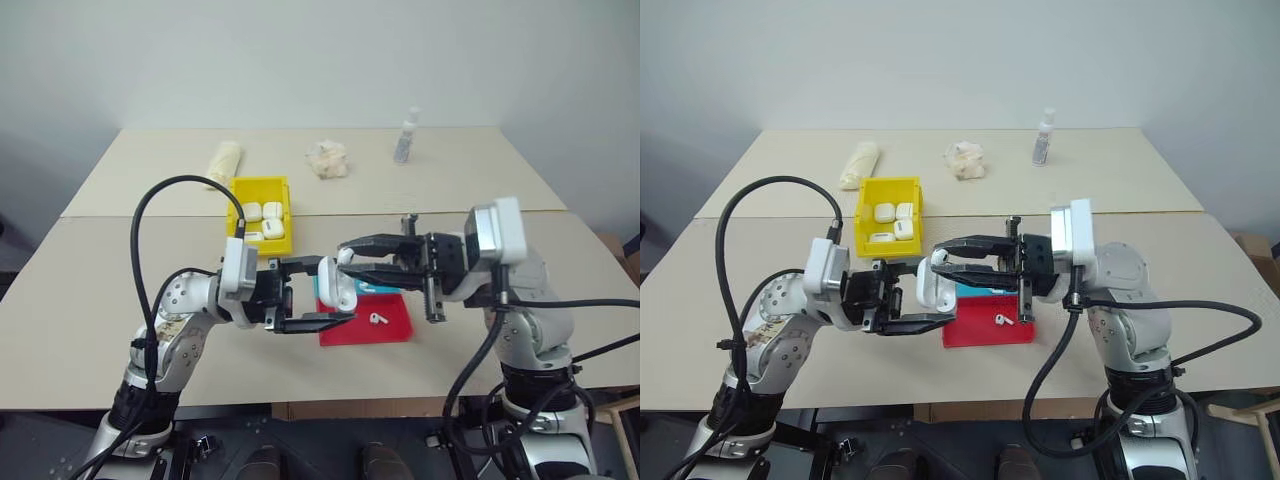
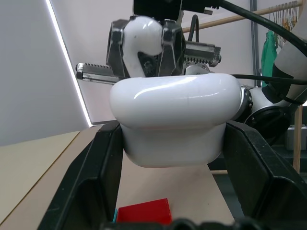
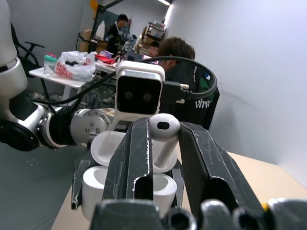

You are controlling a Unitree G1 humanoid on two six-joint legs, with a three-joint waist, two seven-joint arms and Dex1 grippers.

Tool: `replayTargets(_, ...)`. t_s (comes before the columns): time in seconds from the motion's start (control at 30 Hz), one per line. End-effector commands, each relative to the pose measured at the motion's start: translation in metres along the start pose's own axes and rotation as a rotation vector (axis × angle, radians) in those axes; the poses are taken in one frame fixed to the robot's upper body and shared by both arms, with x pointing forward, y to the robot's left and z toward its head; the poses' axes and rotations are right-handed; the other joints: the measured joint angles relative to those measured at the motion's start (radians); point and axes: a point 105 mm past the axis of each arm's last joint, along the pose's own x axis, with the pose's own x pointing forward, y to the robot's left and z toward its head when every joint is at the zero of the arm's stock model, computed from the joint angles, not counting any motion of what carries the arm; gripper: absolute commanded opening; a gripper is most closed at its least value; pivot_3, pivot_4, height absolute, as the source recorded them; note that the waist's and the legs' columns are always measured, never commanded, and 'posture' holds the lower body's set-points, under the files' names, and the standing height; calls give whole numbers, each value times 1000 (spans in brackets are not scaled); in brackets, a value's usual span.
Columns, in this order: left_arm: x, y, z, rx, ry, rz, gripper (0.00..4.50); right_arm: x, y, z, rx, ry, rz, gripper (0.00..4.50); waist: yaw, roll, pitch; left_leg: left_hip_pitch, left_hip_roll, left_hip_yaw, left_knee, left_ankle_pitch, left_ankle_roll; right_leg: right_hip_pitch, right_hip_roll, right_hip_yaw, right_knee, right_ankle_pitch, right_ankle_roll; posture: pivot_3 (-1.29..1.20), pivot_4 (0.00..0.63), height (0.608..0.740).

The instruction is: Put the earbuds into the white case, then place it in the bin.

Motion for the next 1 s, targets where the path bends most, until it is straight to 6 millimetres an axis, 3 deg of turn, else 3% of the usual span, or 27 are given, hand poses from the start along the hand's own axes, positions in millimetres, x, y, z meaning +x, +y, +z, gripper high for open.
replayTargets(0.03,3,-1,9,48,-12,-21,2803,-1,2,-1,-39,8,10,617,0,0,0,0,0,0,0,0,0,0,0,0,0,0,0,0,150,740)
replayTargets(0.6,8,3,7,57,-11,-11,2803,-3,7,-12,-74,60,30,617,0,0,0,0,0,0,0,0,0,0,0,0,0,0,0,0,150,740)
replayTargets(0.73,7,5,5,60,1,-2,2803,-3,9,-16,-90,79,52,1869,0,0,0,0,0,0,0,0,0,0,0,0,0,0,0,0,150,740)
replayTargets(1.0,4,8,-4,50,37,21,2803,-6,10,-16,-100,102,74,1869,0,0,0,0,0,0,0,0,0,0,0,0,0,0,0,0,150,740)
